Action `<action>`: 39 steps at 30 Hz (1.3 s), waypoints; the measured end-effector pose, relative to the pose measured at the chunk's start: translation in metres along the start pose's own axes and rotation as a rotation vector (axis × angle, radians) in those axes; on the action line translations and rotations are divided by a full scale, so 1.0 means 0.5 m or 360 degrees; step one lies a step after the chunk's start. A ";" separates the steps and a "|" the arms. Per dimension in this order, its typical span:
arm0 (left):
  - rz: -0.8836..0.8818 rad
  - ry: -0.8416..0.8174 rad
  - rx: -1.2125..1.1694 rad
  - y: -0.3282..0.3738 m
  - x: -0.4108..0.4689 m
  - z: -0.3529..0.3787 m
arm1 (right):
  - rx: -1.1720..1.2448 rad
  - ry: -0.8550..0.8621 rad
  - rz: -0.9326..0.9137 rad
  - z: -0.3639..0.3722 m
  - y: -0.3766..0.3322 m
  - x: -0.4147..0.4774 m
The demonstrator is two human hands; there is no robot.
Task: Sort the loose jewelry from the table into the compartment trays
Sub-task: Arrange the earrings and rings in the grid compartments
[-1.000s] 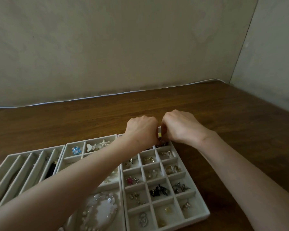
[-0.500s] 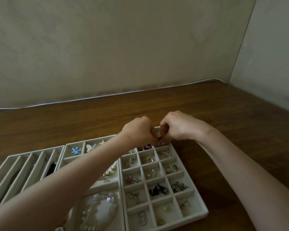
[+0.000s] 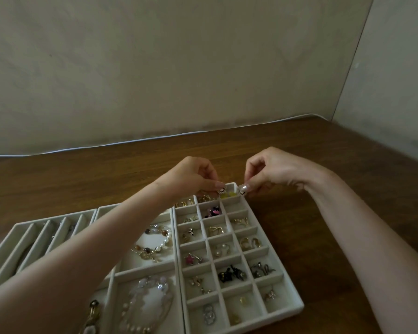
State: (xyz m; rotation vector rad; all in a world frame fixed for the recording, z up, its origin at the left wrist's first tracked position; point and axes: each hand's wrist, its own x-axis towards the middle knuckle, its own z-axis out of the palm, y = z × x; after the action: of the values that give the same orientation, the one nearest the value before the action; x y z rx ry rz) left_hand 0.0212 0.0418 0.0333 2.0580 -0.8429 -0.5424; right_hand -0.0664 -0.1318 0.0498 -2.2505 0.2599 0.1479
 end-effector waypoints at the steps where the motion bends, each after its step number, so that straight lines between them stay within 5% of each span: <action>1: 0.0004 -0.0011 -0.0013 0.000 0.000 0.002 | 0.0037 -0.0011 0.0006 0.001 0.002 0.002; 18: 0.0132 -0.0084 0.0277 -0.003 0.001 0.022 | 0.0149 -0.0079 -0.0053 0.008 0.001 0.002; 39: 0.0198 0.0294 0.1247 0.010 -0.002 0.077 | -0.0237 -0.0026 0.0059 0.033 -0.009 0.010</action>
State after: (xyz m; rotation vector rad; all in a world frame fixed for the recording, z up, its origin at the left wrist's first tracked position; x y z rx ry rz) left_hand -0.0055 0.0200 0.0156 2.6676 -1.1822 0.0831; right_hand -0.0610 -0.1170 0.0418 -2.3919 0.2907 0.2112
